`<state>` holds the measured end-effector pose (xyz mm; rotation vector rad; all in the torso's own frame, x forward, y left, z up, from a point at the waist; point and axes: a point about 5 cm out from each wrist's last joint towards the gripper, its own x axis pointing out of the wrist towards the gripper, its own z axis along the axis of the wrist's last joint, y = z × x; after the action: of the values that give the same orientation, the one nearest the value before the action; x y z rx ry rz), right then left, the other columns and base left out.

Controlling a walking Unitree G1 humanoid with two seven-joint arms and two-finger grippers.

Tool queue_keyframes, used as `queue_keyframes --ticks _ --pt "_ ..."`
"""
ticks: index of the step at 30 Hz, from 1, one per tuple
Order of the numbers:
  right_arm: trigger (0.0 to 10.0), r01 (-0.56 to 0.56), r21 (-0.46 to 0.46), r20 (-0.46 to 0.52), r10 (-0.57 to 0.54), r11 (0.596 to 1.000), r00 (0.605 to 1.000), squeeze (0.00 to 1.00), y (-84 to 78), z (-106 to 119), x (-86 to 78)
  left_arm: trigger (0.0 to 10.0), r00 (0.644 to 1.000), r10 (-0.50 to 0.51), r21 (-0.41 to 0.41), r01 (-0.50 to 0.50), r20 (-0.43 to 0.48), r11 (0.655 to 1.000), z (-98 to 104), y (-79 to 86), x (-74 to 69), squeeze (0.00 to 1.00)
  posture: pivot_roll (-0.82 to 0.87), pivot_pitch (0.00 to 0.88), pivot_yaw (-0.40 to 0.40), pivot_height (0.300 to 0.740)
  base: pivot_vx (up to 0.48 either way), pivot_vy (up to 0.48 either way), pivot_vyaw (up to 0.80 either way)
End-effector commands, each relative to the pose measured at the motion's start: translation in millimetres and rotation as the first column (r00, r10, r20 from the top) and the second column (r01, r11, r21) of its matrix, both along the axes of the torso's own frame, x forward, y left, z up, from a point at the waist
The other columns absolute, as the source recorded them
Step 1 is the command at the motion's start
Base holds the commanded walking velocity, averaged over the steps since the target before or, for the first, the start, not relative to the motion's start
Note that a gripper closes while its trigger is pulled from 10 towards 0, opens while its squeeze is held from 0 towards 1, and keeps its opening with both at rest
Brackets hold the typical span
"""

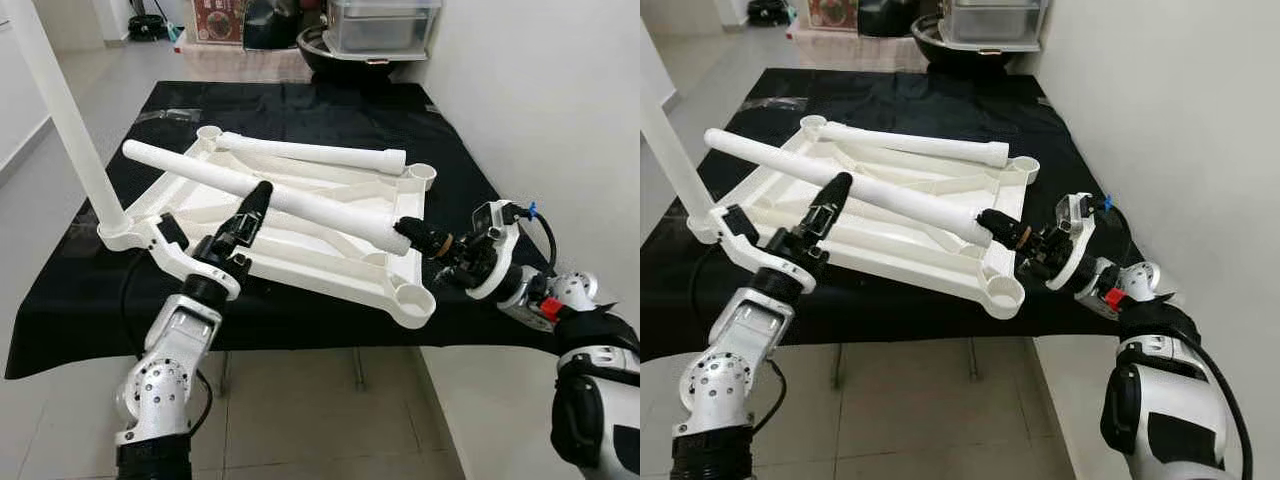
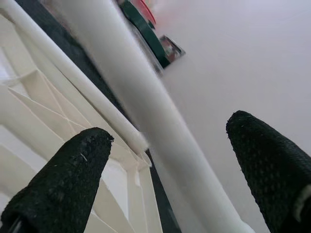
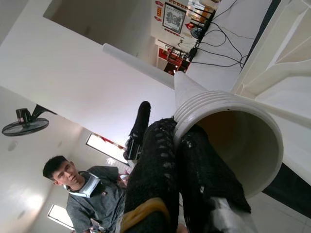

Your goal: Building children table

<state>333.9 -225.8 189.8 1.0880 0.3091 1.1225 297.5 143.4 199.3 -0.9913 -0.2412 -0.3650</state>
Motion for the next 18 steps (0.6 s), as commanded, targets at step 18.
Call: queue_keyframes --ticks 18 --pt "0.0 -0.102 0.072 0.014 0.101 0.992 0.995 0.0 2.7 0.9 -16.8 10.0 0.998 0.059 -0.092 -0.056 0.031 0.994 10.1 26.2 8.0 0.0 0.05 0.077 -0.072 0.74 0.0 0.0 0.0"
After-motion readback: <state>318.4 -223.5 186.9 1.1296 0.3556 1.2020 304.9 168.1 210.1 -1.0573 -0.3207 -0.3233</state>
